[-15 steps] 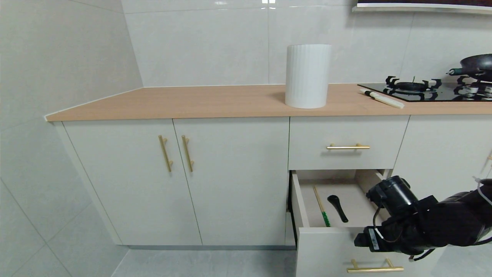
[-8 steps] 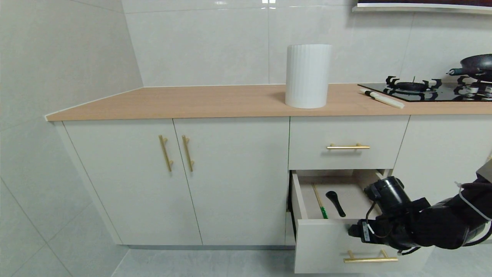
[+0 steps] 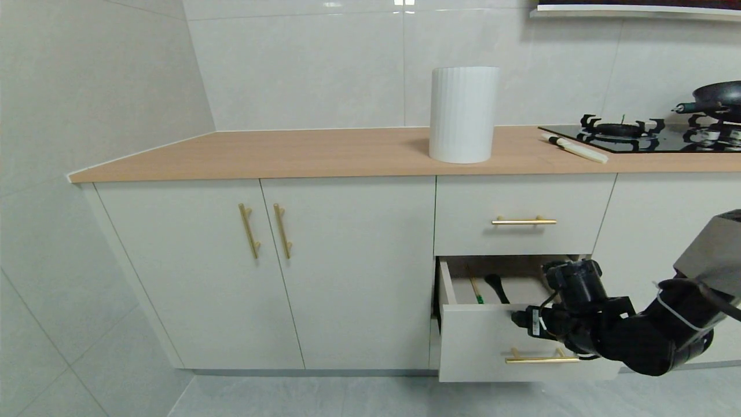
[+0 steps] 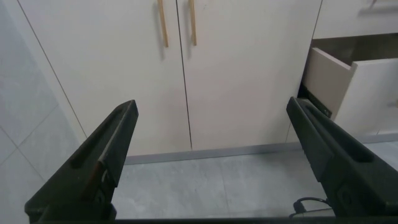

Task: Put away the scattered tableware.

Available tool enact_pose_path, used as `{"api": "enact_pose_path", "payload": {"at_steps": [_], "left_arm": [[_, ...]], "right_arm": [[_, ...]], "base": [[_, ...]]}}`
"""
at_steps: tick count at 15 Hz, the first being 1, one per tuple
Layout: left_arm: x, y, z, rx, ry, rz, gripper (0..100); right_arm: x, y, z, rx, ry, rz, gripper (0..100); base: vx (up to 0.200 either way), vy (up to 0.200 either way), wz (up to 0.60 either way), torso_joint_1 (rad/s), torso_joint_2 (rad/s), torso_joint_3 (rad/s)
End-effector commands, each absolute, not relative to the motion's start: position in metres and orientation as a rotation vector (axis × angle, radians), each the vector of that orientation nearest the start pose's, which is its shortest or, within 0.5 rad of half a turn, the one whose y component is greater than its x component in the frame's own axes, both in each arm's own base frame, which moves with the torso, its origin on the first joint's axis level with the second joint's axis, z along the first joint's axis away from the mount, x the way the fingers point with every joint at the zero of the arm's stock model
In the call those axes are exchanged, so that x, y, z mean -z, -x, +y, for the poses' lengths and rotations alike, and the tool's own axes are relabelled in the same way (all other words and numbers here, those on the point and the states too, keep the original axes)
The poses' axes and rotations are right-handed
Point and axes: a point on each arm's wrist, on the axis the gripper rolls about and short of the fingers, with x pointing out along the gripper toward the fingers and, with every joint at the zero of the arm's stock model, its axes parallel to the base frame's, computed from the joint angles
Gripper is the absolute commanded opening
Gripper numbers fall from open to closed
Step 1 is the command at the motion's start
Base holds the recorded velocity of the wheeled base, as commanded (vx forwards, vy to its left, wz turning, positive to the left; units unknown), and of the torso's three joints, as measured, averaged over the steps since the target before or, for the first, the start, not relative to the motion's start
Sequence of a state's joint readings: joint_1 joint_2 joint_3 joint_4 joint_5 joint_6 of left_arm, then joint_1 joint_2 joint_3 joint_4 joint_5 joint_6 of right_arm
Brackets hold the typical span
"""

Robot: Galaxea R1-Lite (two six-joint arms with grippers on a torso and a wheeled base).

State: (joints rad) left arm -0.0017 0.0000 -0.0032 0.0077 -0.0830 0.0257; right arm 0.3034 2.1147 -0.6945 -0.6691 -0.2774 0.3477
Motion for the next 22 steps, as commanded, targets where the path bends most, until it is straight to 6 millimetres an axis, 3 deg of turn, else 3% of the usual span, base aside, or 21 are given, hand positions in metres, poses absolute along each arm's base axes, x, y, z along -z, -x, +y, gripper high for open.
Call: {"api": "enact_pose_path", "payload": {"at_steps": [1,5,9,22], "left_arm": [[-0.076,0.023,-0.002,0.084,-0.026,0.003,100],[-0.076,0.023,-0.002,0.084,-0.026,0.003,100],[-0.076,0.023,-0.002,0.084,-0.026,0.003,100],[-0.076,0.023,-0.002,0.084,-0.026,0.003,100]], "right_arm": [[-0.012,-0.339,0.090,0.106,-0.097,0.675,100],[0.004,-0.362,0.091,0.113,-0.120,0.625,100],[0.026,-0.372,0.086,0.121,-0.134,0.562,100],[0.048,-0.403,0.087,0.166,-0.174,0.451,100]], "base": [[0.000,0.000,0.00,0.000,0.00,0.000],[0.000,0.000,0.00,0.000,0.00,0.000],[0.000,0.000,0.00,0.000,0.00,0.000],[0.000,0.000,0.00,0.000,0.00,0.000]]}}
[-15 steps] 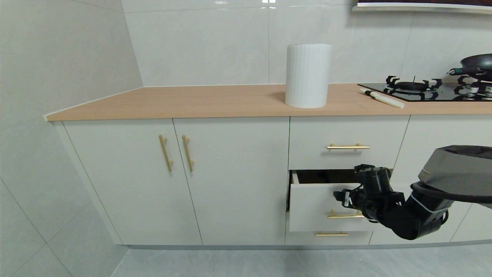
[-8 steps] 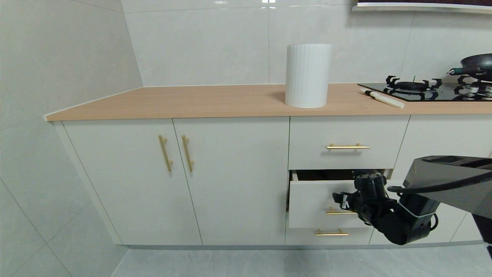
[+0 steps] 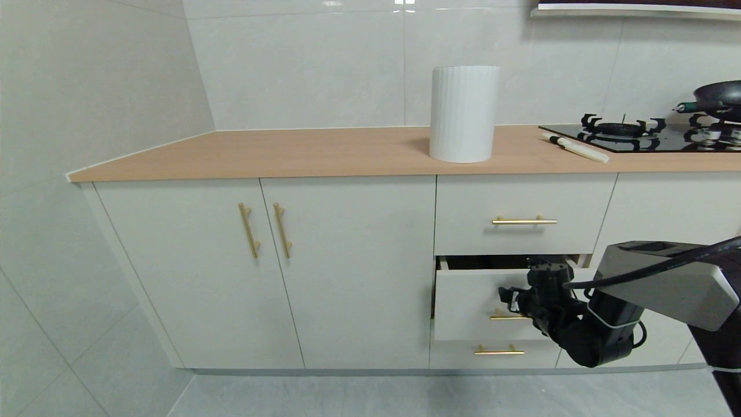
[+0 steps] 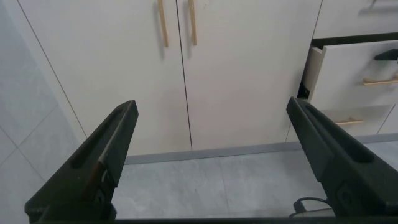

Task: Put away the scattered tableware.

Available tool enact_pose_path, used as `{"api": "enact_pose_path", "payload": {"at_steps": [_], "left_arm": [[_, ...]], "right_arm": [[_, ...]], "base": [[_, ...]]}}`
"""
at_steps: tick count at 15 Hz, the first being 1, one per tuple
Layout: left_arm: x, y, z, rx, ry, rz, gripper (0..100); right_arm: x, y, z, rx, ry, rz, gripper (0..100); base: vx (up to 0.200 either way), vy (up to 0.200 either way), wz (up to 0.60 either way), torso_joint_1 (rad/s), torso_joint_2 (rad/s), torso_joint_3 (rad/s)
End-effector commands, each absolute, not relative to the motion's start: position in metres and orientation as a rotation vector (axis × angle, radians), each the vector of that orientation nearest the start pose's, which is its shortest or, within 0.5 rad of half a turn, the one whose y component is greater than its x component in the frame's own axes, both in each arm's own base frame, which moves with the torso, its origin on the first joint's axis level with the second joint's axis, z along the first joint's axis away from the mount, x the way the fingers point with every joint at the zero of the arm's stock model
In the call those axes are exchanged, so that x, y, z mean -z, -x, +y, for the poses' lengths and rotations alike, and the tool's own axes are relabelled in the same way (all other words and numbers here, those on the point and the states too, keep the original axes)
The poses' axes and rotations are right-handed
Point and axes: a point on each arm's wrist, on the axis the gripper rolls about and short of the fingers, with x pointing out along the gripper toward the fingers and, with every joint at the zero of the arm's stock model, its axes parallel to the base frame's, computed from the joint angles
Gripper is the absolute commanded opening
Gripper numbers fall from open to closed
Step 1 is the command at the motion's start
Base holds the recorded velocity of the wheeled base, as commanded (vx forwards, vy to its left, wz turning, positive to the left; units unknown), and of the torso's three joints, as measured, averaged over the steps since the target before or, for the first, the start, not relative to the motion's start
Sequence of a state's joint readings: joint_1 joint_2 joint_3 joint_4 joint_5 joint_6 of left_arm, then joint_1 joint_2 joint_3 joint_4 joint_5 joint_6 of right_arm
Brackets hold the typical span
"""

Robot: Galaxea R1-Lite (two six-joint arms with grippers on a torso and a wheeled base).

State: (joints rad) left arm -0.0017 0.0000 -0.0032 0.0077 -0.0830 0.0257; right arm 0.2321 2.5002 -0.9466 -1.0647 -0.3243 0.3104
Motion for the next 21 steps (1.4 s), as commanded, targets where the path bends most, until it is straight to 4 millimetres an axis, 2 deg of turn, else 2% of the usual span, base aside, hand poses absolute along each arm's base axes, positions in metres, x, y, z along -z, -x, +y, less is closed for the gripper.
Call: {"api": "enact_pose_path", "payload": {"at_steps": [1,7,15,21], "left_arm": [[-0.076,0.023,-0.002,0.084,-0.026,0.003,100],[-0.076,0.023,-0.002,0.084,-0.026,0.003,100],[-0.076,0.023,-0.002,0.084,-0.026,0.003,100],[-0.076,0.023,-0.002,0.084,-0.026,0.003,100]], "right_arm": [[0.048,-0.407,0.088,0.166,-0.185,0.440,100],[0.049,-0.420,0.090,0.169,-0.226,0.401,100],[0.059,-0.452,0.063,0.236,-0.272,0.331,100],[0.060,-0.462,0.052,0.263,-0.305,0.300,100]], "base": [[0.000,0.000,0.00,0.000,0.00,0.000],[0.000,0.000,0.00,0.000,0.00,0.000],[0.000,0.000,0.00,0.000,0.00,0.000],[0.000,0.000,0.00,0.000,0.00,0.000]]}}
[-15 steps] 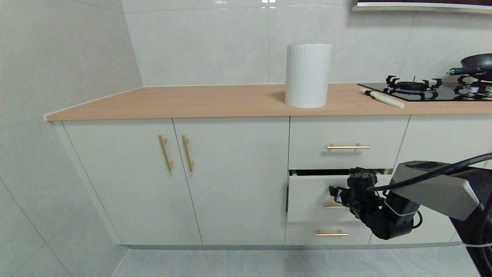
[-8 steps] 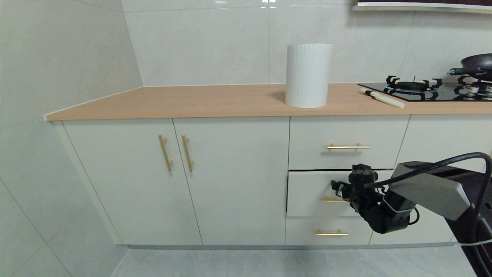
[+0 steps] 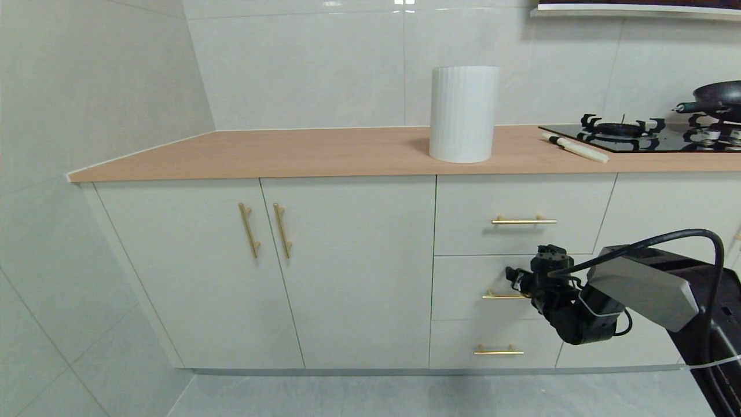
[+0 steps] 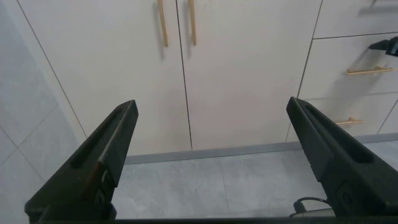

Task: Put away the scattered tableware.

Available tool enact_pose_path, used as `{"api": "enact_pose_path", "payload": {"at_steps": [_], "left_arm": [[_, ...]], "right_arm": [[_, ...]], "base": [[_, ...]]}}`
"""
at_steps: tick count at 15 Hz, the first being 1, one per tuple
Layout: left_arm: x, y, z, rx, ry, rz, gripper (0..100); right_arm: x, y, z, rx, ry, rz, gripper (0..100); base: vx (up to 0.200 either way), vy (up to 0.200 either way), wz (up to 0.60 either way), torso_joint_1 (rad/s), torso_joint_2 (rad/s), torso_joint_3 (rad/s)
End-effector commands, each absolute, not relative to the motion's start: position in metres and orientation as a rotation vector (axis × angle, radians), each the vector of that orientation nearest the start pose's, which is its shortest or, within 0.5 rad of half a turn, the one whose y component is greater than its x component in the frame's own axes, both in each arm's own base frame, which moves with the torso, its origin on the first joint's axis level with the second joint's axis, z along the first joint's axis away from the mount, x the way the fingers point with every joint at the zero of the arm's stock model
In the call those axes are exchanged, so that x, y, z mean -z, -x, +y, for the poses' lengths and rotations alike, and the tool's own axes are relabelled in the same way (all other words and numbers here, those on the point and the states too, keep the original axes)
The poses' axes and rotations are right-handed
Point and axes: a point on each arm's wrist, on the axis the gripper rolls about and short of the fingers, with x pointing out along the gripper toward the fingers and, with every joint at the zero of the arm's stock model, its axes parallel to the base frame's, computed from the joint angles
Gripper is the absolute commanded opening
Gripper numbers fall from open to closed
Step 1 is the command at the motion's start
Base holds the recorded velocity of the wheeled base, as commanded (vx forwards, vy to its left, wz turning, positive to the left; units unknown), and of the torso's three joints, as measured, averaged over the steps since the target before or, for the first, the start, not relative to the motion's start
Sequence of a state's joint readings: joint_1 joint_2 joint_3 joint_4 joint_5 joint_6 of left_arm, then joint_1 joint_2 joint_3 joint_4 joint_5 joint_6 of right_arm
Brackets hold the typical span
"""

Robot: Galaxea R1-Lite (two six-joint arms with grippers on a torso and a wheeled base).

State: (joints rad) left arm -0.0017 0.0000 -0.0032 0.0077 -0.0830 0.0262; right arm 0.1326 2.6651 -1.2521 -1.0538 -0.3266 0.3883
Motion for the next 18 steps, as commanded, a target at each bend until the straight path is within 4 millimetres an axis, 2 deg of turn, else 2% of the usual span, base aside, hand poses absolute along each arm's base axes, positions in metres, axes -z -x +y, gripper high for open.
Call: {"api": "enact_pose_path", "payload": {"at_steps": [1,5,7,8,10,11,12,13,14,15,18], "left_arm": [[-0.076,0.023,-0.002,0.084,-0.026,0.003,100],[-0.076,0.023,-0.002,0.084,-0.026,0.003,100],[-0.076,0.023,-0.002,0.084,-0.026,0.003,100],[-0.076,0.023,-0.002,0.084,-0.026,0.003,100],[-0.076,0.023,-0.002,0.084,-0.026,0.003,100],[-0.076,0.023,-0.002,0.084,-0.026,0.003,100],[-0.076,0.023,-0.002,0.084,-0.026,0.003,100],[-0.076,0.023,-0.002,0.084,-0.026,0.003,100],[-0.076,0.023,-0.002,0.084,-0.026,0.003,100],[-0.076,0.023,-0.002,0.084,-0.026,0.003,100],[-0.076,0.023,-0.002,0.084,-0.026,0.003,100]], "right_arm": [[0.059,-0.462,0.051,0.277,-0.303,0.294,100],[0.057,-0.459,0.052,0.280,-0.301,0.299,100],[0.041,-0.445,0.054,0.276,-0.297,0.310,100],[0.029,-0.432,0.054,0.270,-0.293,0.328,100],[-0.003,-0.393,0.057,0.238,-0.280,0.365,100],[-0.015,-0.381,0.059,0.218,-0.281,0.365,100],[-0.046,-0.352,0.061,0.192,-0.282,0.344,100],[-0.056,-0.343,0.063,0.182,-0.280,0.332,100],[-0.084,-0.311,0.065,0.157,-0.272,0.296,100],[-0.100,-0.287,0.062,0.158,-0.245,0.272,100],[-0.161,-0.200,0.039,0.196,-0.193,0.063,100]], "base": [[0.000,0.000,0.00,0.000,0.00,0.000],[0.000,0.000,0.00,0.000,0.00,0.000],[0.000,0.000,0.00,0.000,0.00,0.000],[0.000,0.000,0.00,0.000,0.00,0.000],[0.000,0.000,0.00,0.000,0.00,0.000],[0.000,0.000,0.00,0.000,0.00,0.000],[0.000,0.000,0.00,0.000,0.00,0.000],[0.000,0.000,0.00,0.000,0.00,0.000],[0.000,0.000,0.00,0.000,0.00,0.000],[0.000,0.000,0.00,0.000,0.00,0.000],[0.000,0.000,0.00,0.000,0.00,0.000]]}}
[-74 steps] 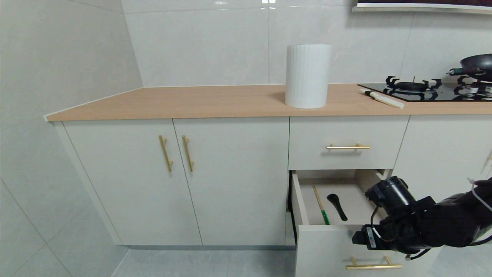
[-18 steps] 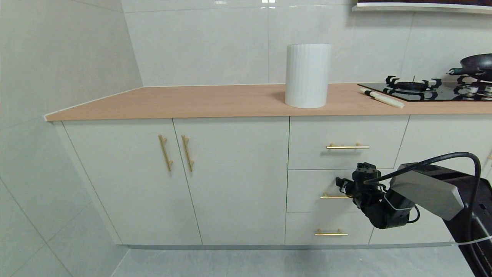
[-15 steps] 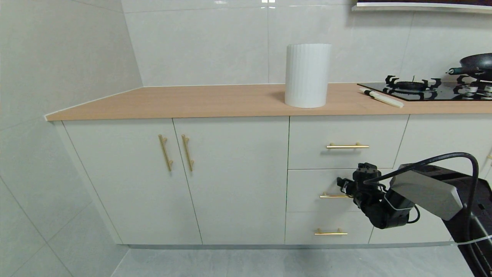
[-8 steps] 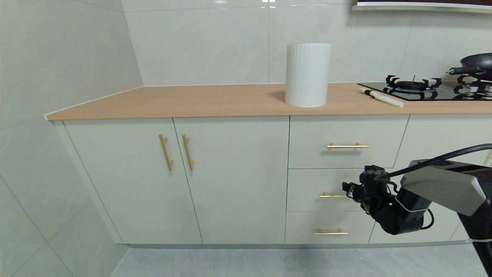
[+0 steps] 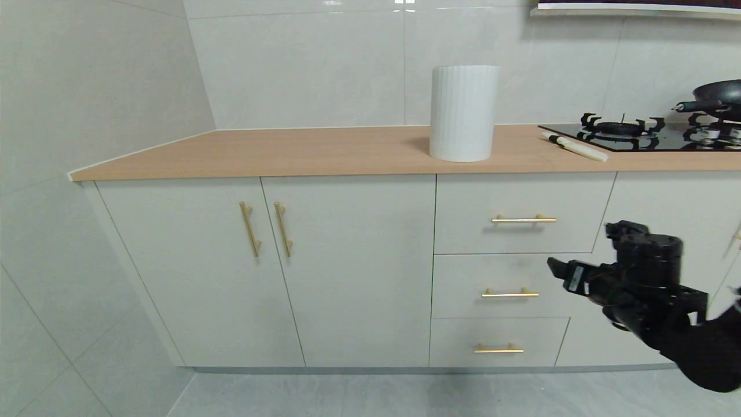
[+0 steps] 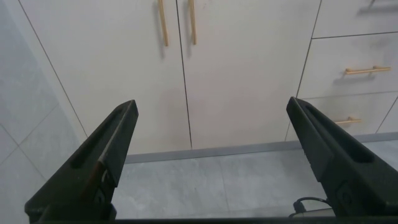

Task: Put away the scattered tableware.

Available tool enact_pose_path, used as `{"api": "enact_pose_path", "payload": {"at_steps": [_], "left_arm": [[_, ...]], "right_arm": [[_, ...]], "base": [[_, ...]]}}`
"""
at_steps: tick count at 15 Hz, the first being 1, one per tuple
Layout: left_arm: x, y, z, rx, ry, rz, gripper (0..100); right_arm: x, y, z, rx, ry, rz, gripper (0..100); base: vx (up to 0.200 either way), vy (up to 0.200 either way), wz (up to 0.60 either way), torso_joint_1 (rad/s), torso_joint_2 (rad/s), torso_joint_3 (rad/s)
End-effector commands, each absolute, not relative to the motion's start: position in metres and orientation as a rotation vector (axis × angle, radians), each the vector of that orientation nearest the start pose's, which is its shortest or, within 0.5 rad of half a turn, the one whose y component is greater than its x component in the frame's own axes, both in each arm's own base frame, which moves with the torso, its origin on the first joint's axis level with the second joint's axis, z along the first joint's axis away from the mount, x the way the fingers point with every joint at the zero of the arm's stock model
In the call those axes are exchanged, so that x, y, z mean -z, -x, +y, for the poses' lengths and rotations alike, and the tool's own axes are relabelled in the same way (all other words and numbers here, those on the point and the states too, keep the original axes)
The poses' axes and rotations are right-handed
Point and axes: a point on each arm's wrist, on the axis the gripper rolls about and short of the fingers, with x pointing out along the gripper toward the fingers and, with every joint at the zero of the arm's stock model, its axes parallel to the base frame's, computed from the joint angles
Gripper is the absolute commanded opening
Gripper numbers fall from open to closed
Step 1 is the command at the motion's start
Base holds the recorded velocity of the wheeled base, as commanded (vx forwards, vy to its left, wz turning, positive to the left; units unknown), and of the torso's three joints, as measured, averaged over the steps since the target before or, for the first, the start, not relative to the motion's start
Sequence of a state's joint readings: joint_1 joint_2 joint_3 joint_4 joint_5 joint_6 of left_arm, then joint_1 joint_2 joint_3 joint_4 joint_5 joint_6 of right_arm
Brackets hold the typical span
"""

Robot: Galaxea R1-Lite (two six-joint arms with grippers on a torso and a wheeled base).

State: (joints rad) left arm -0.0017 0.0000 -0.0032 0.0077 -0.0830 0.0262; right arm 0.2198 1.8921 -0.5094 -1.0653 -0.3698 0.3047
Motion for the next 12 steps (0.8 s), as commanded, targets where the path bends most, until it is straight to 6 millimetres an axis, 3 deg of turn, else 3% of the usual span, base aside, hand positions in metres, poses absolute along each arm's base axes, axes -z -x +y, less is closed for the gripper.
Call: {"api": "enact_pose_path", "payload": {"at_steps": [1,2,4,5,9,12], "left_arm": [[-0.076,0.023,-0.002,0.084,-0.026,0.003,100],[-0.076,0.023,-0.002,0.084,-0.026,0.003,100],[-0.076,0.023,-0.002,0.084,-0.026,0.003,100],[-0.076,0.023,-0.002,0.084,-0.026,0.003,100],[-0.076,0.023,-0.002,0.084,-0.026,0.003,100],[-0.076,0.023,-0.002,0.084,-0.026,0.003,100]], "right_arm": [[-0.168,-0.180,0.033,0.204,-0.171,0.025,100],[-0.174,-0.145,0.019,0.241,-0.125,-0.040,100],[-0.183,-0.102,0.005,0.292,-0.088,-0.136,100],[-0.185,-0.087,0.001,0.307,-0.080,-0.151,100],[-0.187,0.005,-0.010,0.301,-0.001,-0.134,100],[-0.177,0.049,-0.015,0.315,0.048,-0.146,100]], "base": [[0.000,0.000,0.00,0.000,0.00,0.000],[0.000,0.000,0.00,0.000,0.00,0.000],[0.000,0.000,0.00,0.000,0.00,0.000],[0.000,0.000,0.00,0.000,0.00,0.000],[0.000,0.000,0.00,0.000,0.00,0.000],[0.000,0.000,0.00,0.000,0.00,0.000]]}}
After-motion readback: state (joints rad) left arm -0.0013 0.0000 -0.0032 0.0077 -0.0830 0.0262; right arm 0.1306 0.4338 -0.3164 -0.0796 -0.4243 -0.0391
